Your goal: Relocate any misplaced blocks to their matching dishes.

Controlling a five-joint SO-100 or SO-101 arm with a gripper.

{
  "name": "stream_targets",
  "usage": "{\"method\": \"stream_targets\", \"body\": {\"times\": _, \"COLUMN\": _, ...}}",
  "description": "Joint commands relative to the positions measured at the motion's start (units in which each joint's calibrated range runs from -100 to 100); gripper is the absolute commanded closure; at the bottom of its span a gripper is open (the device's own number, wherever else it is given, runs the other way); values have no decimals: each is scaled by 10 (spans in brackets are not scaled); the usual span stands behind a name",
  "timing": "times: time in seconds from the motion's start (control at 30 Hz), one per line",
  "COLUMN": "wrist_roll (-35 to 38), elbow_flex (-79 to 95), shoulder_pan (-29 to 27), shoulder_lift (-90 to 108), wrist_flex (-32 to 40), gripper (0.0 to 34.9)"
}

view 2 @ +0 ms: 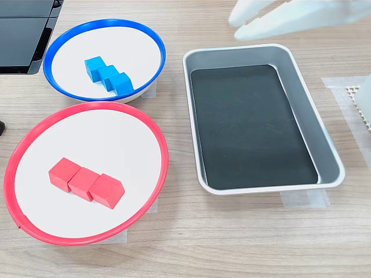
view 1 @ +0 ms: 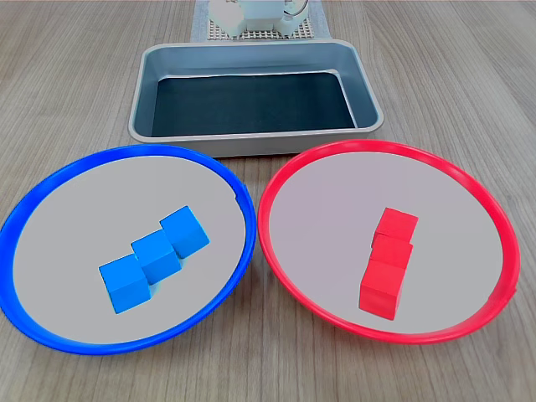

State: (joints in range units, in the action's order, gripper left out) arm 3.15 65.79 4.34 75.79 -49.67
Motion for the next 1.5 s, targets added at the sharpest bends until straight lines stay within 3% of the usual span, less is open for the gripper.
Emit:
{"method": "stream_targets", "body": {"times": 0.0, "wrist_roll": -8, "elbow_flex": 51, "shoulder_pan": -33, "shoulder_lift": 123, "wrist_flex": -68, "gripper": 346}}
{"method": "stream_targets", "body": {"times": 0.2, "wrist_roll": -19, "elbow_flex": 100, "shoulder_pan": -43, "shoulder_lift": 222, "wrist_flex": -153, "gripper": 343}}
{"method": "stream_targets", "body": {"times": 0.47, "wrist_roll": -36, "elbow_flex": 149, "shoulder_pan": -50, "shoulder_lift": 232, "wrist_flex": -180, "gripper": 343}}
{"method": "stream_targets", "body": {"times": 1.47, "wrist_roll": -46, "elbow_flex": 274, "shoulder_pan": -59, "shoulder_lift": 232, "wrist_flex": -203, "gripper": 346}}
